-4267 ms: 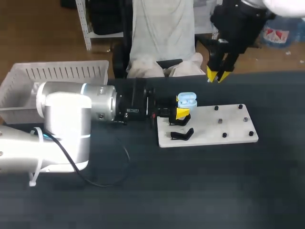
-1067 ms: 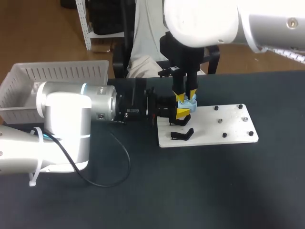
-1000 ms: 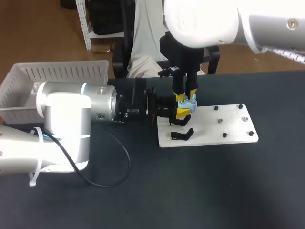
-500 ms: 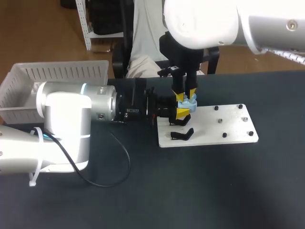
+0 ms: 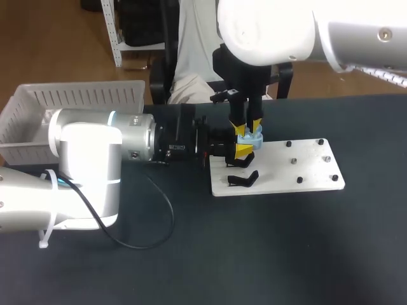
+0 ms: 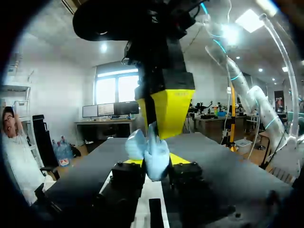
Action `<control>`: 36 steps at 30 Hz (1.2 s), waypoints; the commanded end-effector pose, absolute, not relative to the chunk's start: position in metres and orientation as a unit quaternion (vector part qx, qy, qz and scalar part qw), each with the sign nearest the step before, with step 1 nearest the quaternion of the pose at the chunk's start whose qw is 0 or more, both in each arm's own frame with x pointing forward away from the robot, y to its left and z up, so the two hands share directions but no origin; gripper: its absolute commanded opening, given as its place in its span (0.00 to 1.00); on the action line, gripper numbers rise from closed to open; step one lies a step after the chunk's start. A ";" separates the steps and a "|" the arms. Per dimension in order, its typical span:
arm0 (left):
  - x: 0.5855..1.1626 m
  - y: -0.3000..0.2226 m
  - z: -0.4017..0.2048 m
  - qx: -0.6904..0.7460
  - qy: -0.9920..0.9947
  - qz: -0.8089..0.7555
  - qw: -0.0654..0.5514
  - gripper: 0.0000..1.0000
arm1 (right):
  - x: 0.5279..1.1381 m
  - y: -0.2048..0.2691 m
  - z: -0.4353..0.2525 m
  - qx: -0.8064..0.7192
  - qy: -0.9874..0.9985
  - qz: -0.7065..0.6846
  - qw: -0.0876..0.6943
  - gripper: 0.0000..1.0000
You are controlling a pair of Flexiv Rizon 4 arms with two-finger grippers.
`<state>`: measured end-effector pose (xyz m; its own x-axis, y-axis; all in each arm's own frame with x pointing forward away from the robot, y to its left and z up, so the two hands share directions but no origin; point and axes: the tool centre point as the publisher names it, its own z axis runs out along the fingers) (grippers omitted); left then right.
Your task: Pick up each earbud case from the left stands, insert the matching earbuds, close the lid, and place the case in the box.
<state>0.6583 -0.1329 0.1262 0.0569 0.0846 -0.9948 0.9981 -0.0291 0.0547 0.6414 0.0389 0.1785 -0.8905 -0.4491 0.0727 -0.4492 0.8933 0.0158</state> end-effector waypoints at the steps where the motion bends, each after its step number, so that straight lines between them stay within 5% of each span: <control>1: 0.656 -0.133 0.126 0.539 0.501 -0.468 0.489 0.00 | 0.643 0.038 0.177 0.230 -0.972 0.001 0.038 0.00; 30: 0.656 -0.133 0.126 0.539 0.501 -0.468 0.489 0.00 | 0.644 0.041 0.168 0.236 -0.970 0.006 0.056 0.02; 33: 0.656 -0.133 0.126 0.539 0.501 -0.468 0.489 0.00 | 0.643 0.041 0.169 0.237 -0.970 0.003 0.055 0.48; 34: 0.656 -0.133 0.126 0.539 0.501 -0.468 0.489 0.00 | 0.643 0.041 0.170 0.238 -0.970 0.001 0.054 0.70; 36: 0.656 -0.133 0.126 0.539 0.501 -0.468 0.489 0.00 | 0.642 0.041 0.172 0.240 -0.970 -0.003 0.051 0.88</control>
<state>0.6585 -0.1331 0.1260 0.0577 0.0849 -0.9947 0.9981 -0.0284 0.0554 0.6430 0.0435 0.1705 -0.8796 -0.4644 0.1028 -0.4642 0.8853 0.0274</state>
